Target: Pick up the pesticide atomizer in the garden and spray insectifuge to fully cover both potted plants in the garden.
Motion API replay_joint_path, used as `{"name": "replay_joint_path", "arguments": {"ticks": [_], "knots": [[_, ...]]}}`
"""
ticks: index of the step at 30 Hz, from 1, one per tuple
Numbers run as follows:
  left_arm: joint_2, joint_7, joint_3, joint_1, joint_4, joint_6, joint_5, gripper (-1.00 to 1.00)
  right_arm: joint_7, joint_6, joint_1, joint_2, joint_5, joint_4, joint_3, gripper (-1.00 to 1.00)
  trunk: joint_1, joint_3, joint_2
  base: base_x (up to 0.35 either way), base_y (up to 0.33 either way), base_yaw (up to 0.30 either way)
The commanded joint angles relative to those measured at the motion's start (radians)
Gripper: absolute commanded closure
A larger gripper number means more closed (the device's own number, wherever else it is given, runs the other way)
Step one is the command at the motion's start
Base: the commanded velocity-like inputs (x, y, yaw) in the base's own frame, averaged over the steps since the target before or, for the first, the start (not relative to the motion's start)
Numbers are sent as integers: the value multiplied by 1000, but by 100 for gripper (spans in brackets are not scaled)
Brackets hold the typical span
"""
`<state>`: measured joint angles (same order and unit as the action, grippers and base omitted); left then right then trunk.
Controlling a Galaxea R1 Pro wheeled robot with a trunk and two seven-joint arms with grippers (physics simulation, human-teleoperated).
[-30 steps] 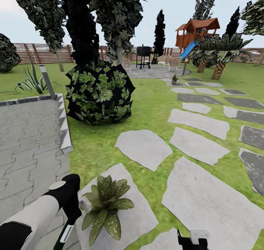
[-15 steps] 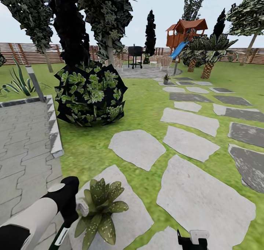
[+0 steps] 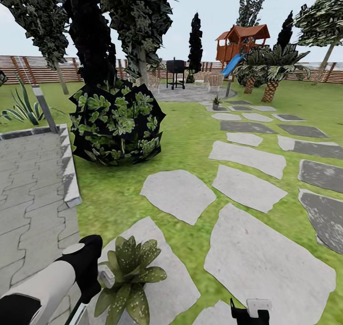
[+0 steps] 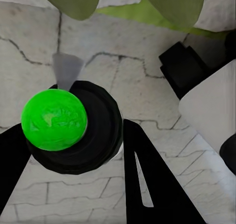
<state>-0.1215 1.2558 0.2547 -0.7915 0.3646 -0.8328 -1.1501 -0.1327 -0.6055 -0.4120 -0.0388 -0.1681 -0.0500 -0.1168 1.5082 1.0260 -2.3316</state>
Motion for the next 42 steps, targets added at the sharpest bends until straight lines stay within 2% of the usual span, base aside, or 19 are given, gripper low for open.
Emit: {"name": "replay_joint_path", "arguments": {"ticks": [1,21,28,34,37,42], "knots": [[1,9,2,0,3,-8,-7,100,-5,-2,-1,0,-10,1,-7,-100,0,2,0,0,0,0],[0,10,0,0,3,-8,-5,100,-7,-3,-1,1,-8,0,-7,-100,0,32,0,-42,0,0],[0,10,0,0,2,-8,-5,100,-7,-3,-1,1,-8,1,-8,-100,0,33,0,-4,0,-67],[-1,10,0,0,2,-7,-4,100,-7,-3,-1,1,-8,1,-8,-100,0,33,0,-256,102,-102],[-4,10,0,0,2,-6,15,100,-7,-3,-1,1,-8,1,-7,-100,0,33,0,-201,247,-3],[-3,10,0,0,1,-5,19,100,-7,-3,-1,1,-8,1,-8,-100,0,33,0,-84,100,-13]]}}
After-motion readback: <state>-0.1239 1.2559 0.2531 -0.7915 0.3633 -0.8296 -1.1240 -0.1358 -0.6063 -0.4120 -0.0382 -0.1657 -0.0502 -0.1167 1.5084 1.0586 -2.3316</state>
